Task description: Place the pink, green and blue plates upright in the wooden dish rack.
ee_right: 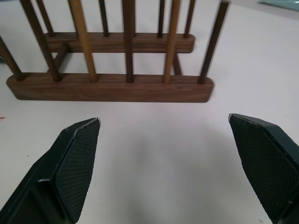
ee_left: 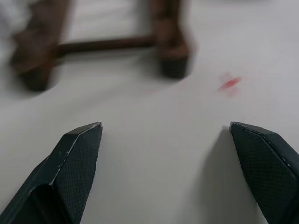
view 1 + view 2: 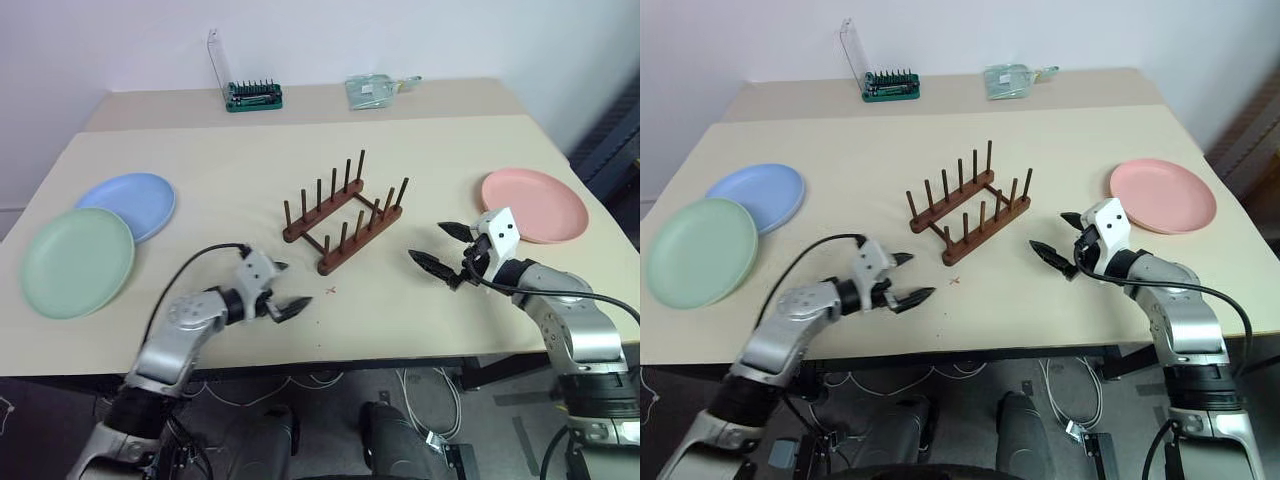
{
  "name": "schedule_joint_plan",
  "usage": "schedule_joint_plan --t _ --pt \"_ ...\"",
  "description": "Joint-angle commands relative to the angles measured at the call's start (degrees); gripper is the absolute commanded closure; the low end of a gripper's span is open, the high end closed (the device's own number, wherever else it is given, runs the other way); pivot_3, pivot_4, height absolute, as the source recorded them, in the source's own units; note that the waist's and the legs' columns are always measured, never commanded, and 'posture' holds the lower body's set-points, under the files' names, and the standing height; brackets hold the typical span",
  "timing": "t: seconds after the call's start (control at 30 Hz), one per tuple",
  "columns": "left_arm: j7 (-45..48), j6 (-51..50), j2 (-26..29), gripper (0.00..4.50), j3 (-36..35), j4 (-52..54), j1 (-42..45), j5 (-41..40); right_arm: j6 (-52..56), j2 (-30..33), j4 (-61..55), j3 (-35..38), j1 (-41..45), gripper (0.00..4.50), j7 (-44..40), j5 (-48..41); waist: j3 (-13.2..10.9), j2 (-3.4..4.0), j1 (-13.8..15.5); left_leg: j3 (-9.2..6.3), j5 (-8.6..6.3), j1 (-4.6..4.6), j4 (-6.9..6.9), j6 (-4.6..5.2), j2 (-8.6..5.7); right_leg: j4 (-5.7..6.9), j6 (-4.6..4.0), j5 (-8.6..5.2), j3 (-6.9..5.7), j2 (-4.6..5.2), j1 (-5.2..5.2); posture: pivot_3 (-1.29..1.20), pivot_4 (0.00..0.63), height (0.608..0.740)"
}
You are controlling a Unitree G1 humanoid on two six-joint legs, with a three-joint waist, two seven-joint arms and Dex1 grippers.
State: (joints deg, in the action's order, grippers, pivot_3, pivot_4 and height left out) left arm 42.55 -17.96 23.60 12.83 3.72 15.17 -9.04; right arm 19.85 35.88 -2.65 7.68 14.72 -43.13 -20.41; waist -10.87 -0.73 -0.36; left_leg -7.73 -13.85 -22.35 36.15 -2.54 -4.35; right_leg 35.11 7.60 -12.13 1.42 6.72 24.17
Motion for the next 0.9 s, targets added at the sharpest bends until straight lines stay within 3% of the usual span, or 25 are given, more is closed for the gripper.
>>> schedule_joint_plan --t 0.03,0.2,0.23,0.3,0.5,0.7,0.9 --pt "-2.10 1.09 -3.94 0.01 2.77 -5.00 2.80 2.45 0.61 0.77 -4.64 2.67 -1.56 0.00 0.88 -1.06 0.02 0.03 0.00 0.00 0.00 0.01 0.00 0.00 0.01 0.01 0.00 0.00 0.00 -0.01 0.00 0.00 0.150 0.740" --pt "-6.19 3.61 -10.44 0.01 4.20 -12.65 6.67 5.60 1.20 1.50 -6.49 3.92 -4.04 0.00 1.35 -1.05 0.08 0.09 0.02 0.00 0.00 0.03 0.02 0.00 -0.01 -0.03 0.01 0.00 0.00 0.00 -0.07 0.00 0.150 0.740" --pt "-7.63 4.62 -11.43 0.25 3.81 -13.71 7.16 6.25 1.29 1.63 -6.63 4.05 -4.04 0.00 1.40 -1.16 0.10 0.12 0.03 0.00 0.00 0.04 0.02 0.00 -0.02 -0.02 0.01 0.00 0.00 0.00 -0.08 0.00 0.150 0.740" --pt "-8.56 4.68 -12.85 0.85 3.17 -14.07 7.22 6.09 1.24 1.81 -6.53 4.23 -3.87 0.00 1.64 -1.09 0.12 0.15 0.04 -0.01 0.00 0.10 0.03 0.00 -0.01 -0.02 0.01 0.00 0.00 0.00 -0.15 0.00 0.150 0.740" --pt "-8.53 4.69 -13.15 3.68 2.91 -14.47 6.62 6.59 1.27 1.65 -7.70 4.21 -4.72 0.00 2.49 -1.09 0.14 0.16 0.06 -0.03 0.00 0.13 0.03 0.01 -0.01 -0.03 0.03 -0.01 -0.01 0.00 -0.20 0.00 0.150 0.740" --pt "-7.34 8.15 -10.74 3.74 3.59 -16.44 7.46 9.14 1.40 1.40 -9.17 4.35 -6.27 0.00 3.27 -1.16 0.17 0.18 -0.13 -0.02 -0.01 0.19 0.01 0.02 -0.01 -0.03 0.04 -0.02 -0.01 0.00 -0.25 0.00 0.150 0.740" --pt "11.64 17.10 -3.62 3.74 3.74 -23.34 12.21 3.88 1.09 0.90 -9.36 3.34 -7.14 0.00 3.95 -0.68 0.18 0.20 -0.65 0.03 -0.03 0.34 -0.07 0.04 0.06 -0.02 0.02 -0.03 -0.01 -0.07 -0.30 0.00 0.150 0.740"
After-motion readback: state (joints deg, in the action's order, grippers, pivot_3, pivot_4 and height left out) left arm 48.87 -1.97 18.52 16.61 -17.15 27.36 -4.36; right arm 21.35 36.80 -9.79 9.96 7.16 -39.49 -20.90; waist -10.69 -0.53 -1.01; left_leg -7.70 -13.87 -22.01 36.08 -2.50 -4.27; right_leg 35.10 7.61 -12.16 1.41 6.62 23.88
